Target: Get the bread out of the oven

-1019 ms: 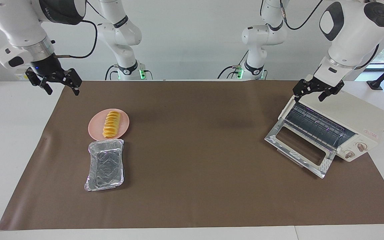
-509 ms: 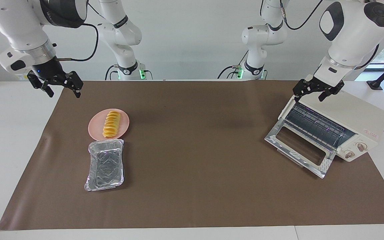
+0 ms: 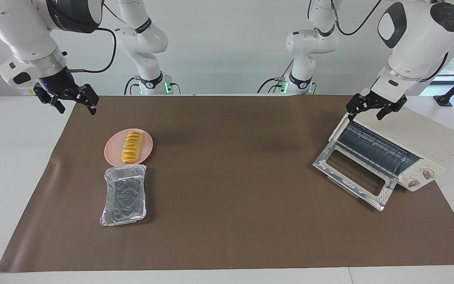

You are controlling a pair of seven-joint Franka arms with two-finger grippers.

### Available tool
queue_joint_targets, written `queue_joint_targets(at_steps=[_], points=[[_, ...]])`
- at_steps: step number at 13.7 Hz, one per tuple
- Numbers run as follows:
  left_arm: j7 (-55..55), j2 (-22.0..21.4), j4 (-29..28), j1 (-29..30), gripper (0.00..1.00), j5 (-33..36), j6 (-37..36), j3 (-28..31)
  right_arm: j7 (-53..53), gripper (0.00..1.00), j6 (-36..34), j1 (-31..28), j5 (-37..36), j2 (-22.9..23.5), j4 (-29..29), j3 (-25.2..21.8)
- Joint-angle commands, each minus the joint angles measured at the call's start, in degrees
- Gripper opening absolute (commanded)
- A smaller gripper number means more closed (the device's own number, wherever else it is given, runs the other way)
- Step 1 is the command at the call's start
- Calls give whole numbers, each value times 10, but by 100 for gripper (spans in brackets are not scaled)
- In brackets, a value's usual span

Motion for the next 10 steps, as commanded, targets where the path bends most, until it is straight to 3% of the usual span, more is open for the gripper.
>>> queue_joint_targets(at_steps=[1, 10], points=[[-5, -11, -13, 6, 100, -7, 5, -3, 12, 100, -18, 2, -1, -4, -8, -3], [-5, -12, -13, 6, 100, -7, 5, -3, 14, 100, -29, 2, 2, 0, 4, -1]])
